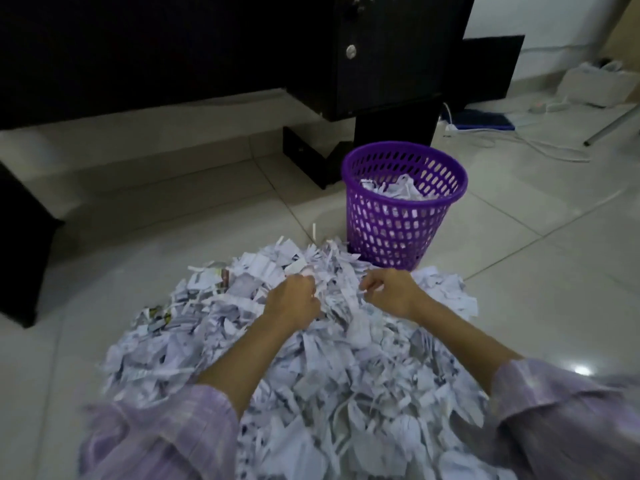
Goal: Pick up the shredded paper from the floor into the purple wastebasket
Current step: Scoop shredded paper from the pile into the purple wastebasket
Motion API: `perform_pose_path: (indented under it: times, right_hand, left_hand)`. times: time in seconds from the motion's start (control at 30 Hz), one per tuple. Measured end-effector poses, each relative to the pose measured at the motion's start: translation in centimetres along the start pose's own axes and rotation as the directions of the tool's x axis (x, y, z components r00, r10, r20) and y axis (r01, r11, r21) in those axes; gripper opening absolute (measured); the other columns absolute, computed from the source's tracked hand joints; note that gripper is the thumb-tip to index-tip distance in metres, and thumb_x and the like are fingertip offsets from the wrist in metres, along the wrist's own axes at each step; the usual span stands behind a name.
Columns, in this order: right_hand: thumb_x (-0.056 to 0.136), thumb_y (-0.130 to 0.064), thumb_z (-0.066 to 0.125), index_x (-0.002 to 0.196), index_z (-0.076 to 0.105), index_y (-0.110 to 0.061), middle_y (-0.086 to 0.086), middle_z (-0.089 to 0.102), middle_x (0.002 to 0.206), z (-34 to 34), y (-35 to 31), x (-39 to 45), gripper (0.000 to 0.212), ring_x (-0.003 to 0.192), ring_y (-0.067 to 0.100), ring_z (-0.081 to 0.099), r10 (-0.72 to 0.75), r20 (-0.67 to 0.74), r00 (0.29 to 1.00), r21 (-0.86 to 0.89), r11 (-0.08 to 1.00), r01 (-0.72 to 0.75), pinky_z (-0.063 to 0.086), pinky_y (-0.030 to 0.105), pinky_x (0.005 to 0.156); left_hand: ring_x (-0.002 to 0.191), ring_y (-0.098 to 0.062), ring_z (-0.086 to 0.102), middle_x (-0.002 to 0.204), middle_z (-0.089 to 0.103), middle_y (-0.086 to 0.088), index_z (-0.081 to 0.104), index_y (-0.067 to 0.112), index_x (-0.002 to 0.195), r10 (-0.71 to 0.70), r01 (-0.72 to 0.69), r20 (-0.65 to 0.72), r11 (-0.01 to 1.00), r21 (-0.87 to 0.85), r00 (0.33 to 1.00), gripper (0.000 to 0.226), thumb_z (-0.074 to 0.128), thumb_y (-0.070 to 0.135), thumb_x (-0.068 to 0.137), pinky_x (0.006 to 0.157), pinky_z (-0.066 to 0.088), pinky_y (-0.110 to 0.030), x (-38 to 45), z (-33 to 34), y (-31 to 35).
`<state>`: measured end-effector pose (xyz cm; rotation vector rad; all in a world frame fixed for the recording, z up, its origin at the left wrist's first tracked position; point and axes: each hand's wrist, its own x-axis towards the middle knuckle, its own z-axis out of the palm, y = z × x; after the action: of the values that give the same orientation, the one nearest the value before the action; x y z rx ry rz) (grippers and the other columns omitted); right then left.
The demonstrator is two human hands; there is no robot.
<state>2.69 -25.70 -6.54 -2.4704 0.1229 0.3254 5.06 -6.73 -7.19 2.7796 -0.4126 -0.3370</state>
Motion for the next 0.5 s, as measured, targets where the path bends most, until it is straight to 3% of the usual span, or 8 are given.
perform_pose_path:
  times: [0.13, 0.27, 0.37, 0.5]
  right_hand:
    - [0.079, -0.05, 0.071, 0.139, 0.042, -0.019, 0.007, 0.037, 0.147, 6.4, 1.4, -1.2, 0.073, 0.13, 0.025, 0.043, 0.102, 0.118, 0.988, -0.023, 0.995, -0.1, 0.04, 0.032, 0.101]
    - [0.067, -0.064, 0.074, 0.154, 0.004, -0.021, 0.01, -0.002, 0.16, 10.9, 2.0, -0.9, 0.119, 0.147, 0.032, 0.011, 0.224, 0.196, 0.955, -0.045, 0.975, -0.219, 0.026, 0.044, 0.116]
    - [0.071, -0.06, 0.073, 0.152, -0.01, -0.026, 0.014, -0.013, 0.159, 13.5, 2.3, -0.4, 0.121, 0.146, 0.04, -0.003, 0.291, 0.182, 0.939, -0.021, 0.956, -0.292, 0.02, 0.052, 0.117]
    - [0.085, -0.052, 0.063, 0.152, -0.005, -0.034, 0.017, -0.018, 0.157, 15.9, 1.8, -0.5, 0.097, 0.145, 0.044, 0.001, 0.339, 0.088, 0.937, -0.119, 0.937, -0.327, 0.026, 0.051, 0.112]
  left_hand:
    - [0.115, -0.032, 0.054, 0.13, 0.052, -0.014, 0.051, 0.009, 0.125, -0.047, 0.044, 0.158, 0.999, 0.023, 0.986, 0.035, 0.051, 0.027, 0.095, 0.089, 0.046, -0.036, -3.0, 4.2, -2.7]
    - [0.123, -0.033, 0.046, 0.132, 0.046, -0.014, 0.045, 0.009, 0.131, -0.063, 0.043, 0.215, 0.995, 0.095, 0.975, 0.041, 0.05, 0.029, 0.095, 0.098, 0.043, -0.041, -4.1, 6.0, -4.2]
    - [0.129, -0.033, 0.038, 0.14, 0.036, -0.015, 0.033, 0.007, 0.14, -0.037, -0.012, 0.214, 0.975, 0.222, 0.976, 0.052, 0.046, 0.031, 0.096, 0.104, 0.036, -0.043, -4.5, 6.8, -4.9]
    - [0.131, -0.027, 0.036, 0.143, 0.033, -0.013, 0.028, 0.009, 0.142, 0.006, -0.058, 0.155, 0.942, 0.331, 0.988, 0.055, 0.049, 0.025, 0.094, 0.105, 0.031, -0.038, -4.5, 7.9, -5.8]
